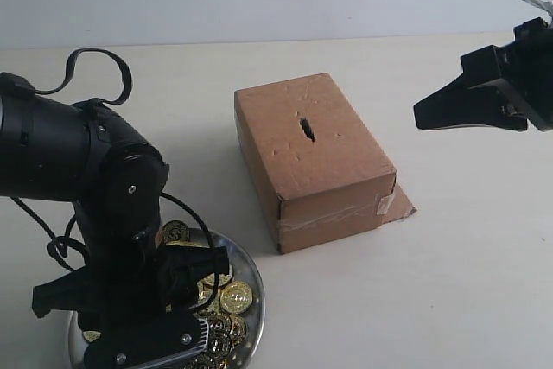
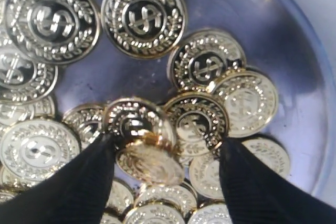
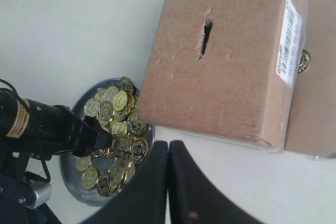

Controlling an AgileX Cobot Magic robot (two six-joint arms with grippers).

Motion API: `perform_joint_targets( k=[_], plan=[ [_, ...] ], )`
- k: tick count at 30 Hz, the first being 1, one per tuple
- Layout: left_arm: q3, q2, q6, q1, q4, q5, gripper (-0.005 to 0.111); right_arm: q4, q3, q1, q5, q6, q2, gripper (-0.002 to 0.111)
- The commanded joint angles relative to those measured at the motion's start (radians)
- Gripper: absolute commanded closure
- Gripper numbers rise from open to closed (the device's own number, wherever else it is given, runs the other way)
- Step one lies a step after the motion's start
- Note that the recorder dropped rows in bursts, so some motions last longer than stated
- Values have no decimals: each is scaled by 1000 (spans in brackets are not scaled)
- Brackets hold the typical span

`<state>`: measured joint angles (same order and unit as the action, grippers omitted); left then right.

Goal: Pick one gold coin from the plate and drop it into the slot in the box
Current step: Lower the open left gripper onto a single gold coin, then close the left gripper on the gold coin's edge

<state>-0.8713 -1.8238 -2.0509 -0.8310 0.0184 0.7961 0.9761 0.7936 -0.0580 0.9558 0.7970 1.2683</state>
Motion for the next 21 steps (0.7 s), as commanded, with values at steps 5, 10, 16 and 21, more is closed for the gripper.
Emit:
perform_joint_targets(
  k=[5, 10, 16, 21],
  plan=[
    [6, -15, 20, -5, 25, -60, 49, 14, -6, -1, -1, 9, -2, 108],
    [6, -15, 22, -5, 25, -60, 49, 14, -6, -1, -1, 9, -2, 108],
    [6, -15, 22, -5, 25, -63, 49, 14, -6, -1, -1, 9, -2, 108],
    [6, -15, 18, -5, 25, -65, 61, 14, -6, -1, -1, 11, -2, 108]
  ],
)
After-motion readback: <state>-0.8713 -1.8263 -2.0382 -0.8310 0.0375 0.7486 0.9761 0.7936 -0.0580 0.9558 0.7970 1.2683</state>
